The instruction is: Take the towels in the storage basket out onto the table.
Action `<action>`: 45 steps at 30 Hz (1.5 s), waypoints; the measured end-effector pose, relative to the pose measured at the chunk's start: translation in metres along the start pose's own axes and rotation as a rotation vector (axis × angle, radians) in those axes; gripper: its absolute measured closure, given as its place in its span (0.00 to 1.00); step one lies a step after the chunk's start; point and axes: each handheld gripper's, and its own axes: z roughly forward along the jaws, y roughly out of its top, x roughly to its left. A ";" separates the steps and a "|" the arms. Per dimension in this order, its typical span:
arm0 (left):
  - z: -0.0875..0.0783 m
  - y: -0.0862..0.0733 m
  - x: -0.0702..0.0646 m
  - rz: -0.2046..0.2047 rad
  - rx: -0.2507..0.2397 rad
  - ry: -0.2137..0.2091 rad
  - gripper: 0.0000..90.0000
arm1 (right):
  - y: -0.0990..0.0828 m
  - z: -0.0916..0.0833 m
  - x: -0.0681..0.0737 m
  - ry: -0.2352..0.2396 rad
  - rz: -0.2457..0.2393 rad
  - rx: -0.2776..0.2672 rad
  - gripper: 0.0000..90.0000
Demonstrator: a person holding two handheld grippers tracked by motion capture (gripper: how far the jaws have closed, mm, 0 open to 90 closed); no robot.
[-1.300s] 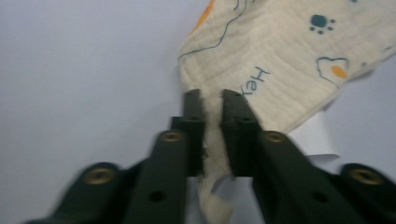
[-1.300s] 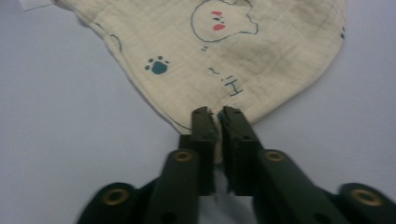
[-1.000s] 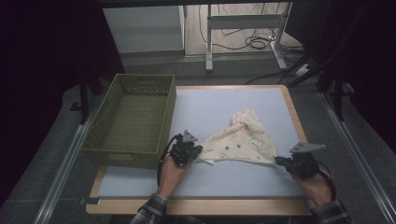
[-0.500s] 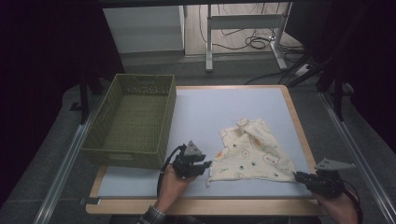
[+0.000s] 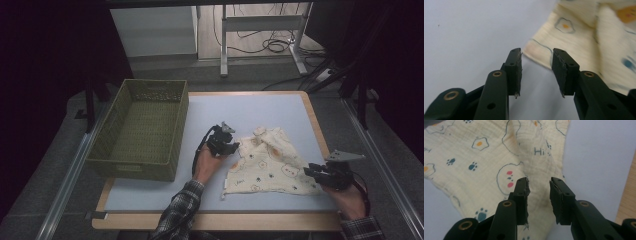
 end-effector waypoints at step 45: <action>0.002 0.009 0.071 -0.076 0.035 0.271 0.65 | 0.102 0.116 -0.060 -0.046 0.025 -0.037 0.80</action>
